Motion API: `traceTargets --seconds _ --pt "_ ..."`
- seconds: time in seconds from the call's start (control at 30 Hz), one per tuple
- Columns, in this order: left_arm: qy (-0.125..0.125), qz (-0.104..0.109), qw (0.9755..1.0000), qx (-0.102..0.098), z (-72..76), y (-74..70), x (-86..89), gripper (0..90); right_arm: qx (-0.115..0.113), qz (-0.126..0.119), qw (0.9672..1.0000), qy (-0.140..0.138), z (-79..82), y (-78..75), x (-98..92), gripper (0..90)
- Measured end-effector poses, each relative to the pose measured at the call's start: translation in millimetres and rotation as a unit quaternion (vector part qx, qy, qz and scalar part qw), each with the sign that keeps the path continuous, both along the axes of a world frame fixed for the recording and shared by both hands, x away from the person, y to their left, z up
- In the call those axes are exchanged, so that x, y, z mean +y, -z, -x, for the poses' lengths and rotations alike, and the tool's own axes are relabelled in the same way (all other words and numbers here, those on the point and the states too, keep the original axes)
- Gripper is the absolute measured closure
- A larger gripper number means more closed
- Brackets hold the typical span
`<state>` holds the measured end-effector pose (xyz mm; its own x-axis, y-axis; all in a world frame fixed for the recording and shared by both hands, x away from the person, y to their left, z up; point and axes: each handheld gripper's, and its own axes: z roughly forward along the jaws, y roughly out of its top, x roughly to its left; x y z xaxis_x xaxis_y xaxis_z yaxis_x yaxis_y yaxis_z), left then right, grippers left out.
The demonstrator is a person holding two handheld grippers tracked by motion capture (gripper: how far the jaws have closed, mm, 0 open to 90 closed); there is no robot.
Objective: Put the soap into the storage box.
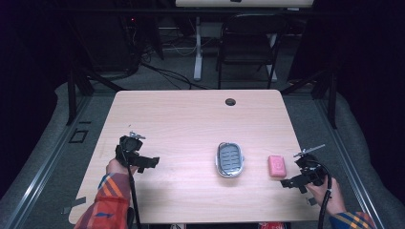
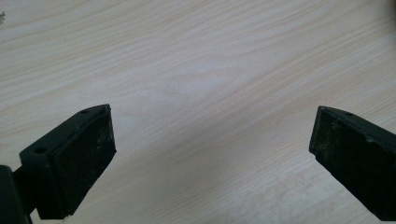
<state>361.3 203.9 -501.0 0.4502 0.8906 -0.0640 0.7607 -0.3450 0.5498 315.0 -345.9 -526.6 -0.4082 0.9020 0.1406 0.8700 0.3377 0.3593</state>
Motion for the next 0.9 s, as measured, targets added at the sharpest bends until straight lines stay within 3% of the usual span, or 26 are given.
traceTargets --seconds 0.07,0.13,0.33,0.37,0.9 --pt "0.000 0.000 1.0000 0.000 0.0 0.0 -0.1 0.3 0.003 -0.003 1.0000 -0.002 -0.1 0.2 -0.1 0.0" --pt "0.001 0.000 1.0000 0.000 0.1 -0.1 -0.1 0.3 0.004 0.013 0.9999 -0.004 -0.1 -0.5 -0.5 0.0" --pt "0.000 0.000 1.0000 0.000 0.1 0.1 0.1 0.3 0.001 0.000 1.0000 -0.008 -0.9 -0.1 1.7 0.0" --pt "0.001 -0.002 1.0000 0.001 0.1 0.0 -0.8 0.3 -0.001 0.014 0.9999 -0.005 -0.7 -0.6 2.1 0.0" --pt "0.003 -0.001 1.0000 0.003 -0.9 0.8 -1.9 0.3 -0.013 0.021 0.9997 -0.003 -9.6 -8.2 7.8 0.0"
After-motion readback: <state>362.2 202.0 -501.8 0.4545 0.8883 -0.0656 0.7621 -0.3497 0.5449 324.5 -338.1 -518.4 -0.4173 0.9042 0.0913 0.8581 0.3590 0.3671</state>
